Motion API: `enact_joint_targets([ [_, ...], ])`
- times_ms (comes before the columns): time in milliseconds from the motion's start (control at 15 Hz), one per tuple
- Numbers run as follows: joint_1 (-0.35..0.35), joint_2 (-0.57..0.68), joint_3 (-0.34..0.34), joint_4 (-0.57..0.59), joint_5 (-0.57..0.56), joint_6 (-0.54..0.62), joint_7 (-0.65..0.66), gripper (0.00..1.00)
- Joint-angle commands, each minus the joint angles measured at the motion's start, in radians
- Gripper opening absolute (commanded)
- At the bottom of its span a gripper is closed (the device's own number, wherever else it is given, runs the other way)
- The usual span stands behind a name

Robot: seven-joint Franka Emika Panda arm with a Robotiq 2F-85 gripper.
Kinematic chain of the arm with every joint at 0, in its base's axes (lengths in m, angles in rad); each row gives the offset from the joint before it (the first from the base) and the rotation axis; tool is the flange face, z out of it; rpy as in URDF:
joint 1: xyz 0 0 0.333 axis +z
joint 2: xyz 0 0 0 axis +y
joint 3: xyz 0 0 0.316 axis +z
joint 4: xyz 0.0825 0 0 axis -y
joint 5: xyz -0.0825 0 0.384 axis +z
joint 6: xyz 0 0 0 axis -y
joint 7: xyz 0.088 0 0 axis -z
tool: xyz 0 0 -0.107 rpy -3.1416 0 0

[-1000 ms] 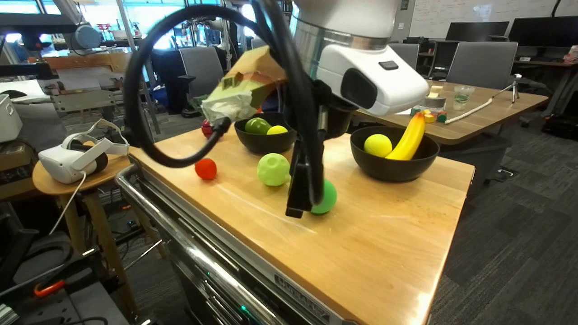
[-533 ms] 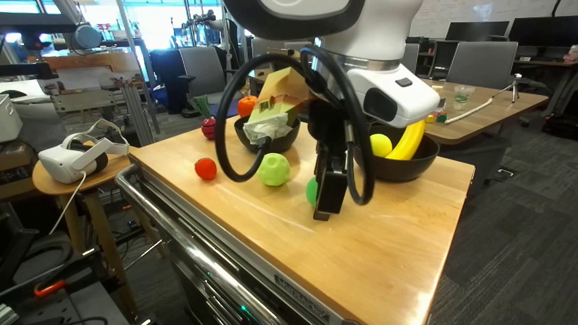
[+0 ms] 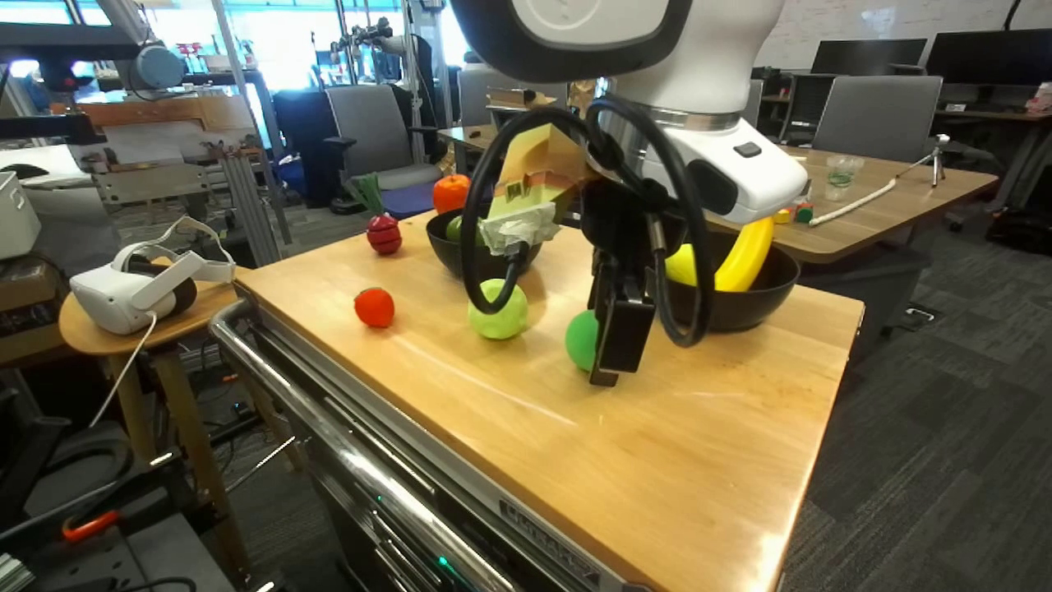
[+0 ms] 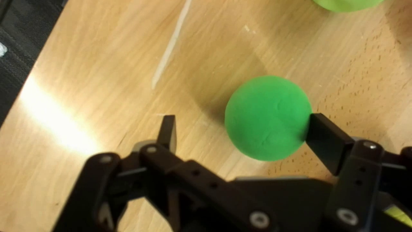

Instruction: Pick up all the fruit plush toy from the table and put them in the two black bowl

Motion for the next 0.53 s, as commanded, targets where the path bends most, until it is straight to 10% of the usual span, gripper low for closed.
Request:
enact_joint_targets([
  [0,0.005,0.046,0.004,0.043,0.030,-0.003,0.020,0.83],
  [467,0.003,0.075,0.010,0.080,0.072,-0.014,0.035,0.31],
])
